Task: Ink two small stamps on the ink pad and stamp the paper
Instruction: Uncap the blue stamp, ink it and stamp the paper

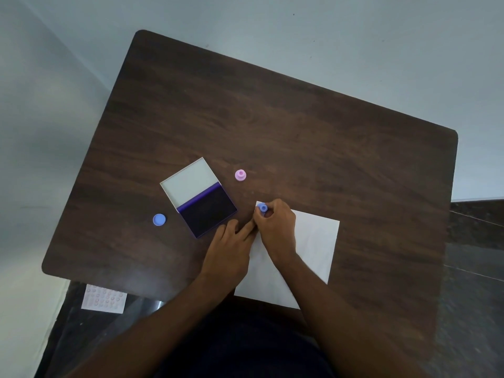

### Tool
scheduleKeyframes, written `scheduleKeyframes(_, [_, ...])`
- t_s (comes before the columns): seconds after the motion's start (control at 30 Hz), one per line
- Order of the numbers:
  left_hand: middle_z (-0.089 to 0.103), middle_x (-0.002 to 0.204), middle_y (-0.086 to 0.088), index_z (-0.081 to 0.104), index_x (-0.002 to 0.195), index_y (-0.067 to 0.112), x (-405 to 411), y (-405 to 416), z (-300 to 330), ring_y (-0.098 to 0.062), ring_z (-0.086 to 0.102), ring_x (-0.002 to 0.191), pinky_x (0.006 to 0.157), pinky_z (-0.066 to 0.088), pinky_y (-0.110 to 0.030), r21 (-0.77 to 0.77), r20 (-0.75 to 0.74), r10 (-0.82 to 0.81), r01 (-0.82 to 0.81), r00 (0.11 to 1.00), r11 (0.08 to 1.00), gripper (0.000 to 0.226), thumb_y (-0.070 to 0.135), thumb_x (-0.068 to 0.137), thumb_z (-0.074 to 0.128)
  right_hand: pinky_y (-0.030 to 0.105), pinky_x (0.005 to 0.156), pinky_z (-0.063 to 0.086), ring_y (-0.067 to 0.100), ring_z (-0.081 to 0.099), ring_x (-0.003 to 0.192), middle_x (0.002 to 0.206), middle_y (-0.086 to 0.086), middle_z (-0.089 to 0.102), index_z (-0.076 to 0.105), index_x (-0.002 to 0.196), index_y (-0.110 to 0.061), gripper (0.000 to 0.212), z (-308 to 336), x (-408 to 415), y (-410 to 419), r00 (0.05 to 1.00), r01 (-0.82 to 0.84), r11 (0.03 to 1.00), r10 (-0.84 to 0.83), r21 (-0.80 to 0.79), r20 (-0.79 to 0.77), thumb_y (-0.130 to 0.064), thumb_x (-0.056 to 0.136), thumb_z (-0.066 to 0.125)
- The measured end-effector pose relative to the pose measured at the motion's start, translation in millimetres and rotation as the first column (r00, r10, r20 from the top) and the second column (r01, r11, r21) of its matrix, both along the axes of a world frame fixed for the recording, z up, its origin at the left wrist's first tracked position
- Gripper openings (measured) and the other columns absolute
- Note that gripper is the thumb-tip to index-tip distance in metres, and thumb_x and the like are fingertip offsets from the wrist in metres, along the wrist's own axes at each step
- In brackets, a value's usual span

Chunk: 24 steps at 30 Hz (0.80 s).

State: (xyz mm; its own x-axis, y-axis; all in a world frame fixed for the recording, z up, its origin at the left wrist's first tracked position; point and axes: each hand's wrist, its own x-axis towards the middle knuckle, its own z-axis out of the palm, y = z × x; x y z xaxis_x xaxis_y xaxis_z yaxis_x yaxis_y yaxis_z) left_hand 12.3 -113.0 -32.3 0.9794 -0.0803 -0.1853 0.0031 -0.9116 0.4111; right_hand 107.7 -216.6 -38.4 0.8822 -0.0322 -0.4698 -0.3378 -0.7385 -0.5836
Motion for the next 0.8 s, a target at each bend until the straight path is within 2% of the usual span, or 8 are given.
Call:
scheduleKeyframes(0.17, [0.073,0.110,-0.009,0.070,0.116,0.011,0.3,-1.0,0.1,-0.030,0.070,0.089,0.085,0.054,-0.044,-0.028,0.025,0.029,-0.028,0.999,0.999,0.054,0.025,0.067,0.086,0.020,0.076,0.040,0.012,0.051,0.077,0.101,0.012,0.067,0.061,0.097,-0.005,0.029,3.1,4.3,-1.2,0.999,-0.023,1.000,0.023,-0.016,-0.029,-0.032,0.088,0.063])
scheduleKeyframes(0.33, [0.070,0.120,-0.008,0.065,0.125,0.013,-1.1,-2.4,0.1,-0.029,0.067,0.099,0.092,0.050,-0.040,-0.016,-0.034,0.037,-0.037,0.999,0.999,0.051,0.027,0.077,0.078,0.020,0.073,0.040,0.012,0.051,0.073,0.099,0.010,0.067,0.060,0.095,-0.007,0.027,4.2,7.2,0.3,0.998,-0.020,1.000,0.019,-0.017,-0.053,-0.033,0.087,0.064])
scheduleKeyframes(0.53, [0.070,0.118,-0.008,0.066,0.123,0.013,0.9,-3.4,3.1,-0.030,0.067,0.098,0.091,0.051,-0.040,-0.023,-0.057,0.054,-0.055,0.997,0.998,0.051,0.027,0.076,0.080,0.019,0.073,0.038,0.010,0.048,0.069,0.100,0.011,0.067,0.060,0.095,-0.007,0.027,2.2,6.5,-0.3,0.998,-0.030,0.999,0.029,-0.013,-0.049,-0.033,0.087,0.064])
scheduleKeyframes(0.67, [0.067,0.125,-0.007,0.062,0.129,0.014,0.0,-3.4,3.1,-0.029,0.064,0.104,0.097,0.047,-0.040,-0.036,-0.075,0.072,-0.075,0.995,0.997,0.050,0.028,0.082,0.074,0.019,0.072,0.037,0.008,0.045,0.062,0.098,0.010,0.067,0.058,0.092,-0.010,0.025,1.0,6.2,0.2,0.999,-0.029,0.999,0.028,-0.014,-0.045,-0.033,0.086,0.065])
scheduleKeyframes(0.8, [0.066,0.125,-0.008,0.061,0.129,0.014,0.9,-3.6,3.7,-0.030,0.063,0.104,0.096,0.047,-0.040,-0.034,-0.096,0.064,-0.067,0.993,0.997,0.050,0.027,0.083,0.073,0.020,0.072,0.038,0.009,0.047,0.066,0.098,0.010,0.068,0.059,0.092,-0.009,0.026,1.3,6.3,-0.1,0.999,-0.039,0.999,0.038,-0.022,-0.037,-0.033,0.085,0.066])
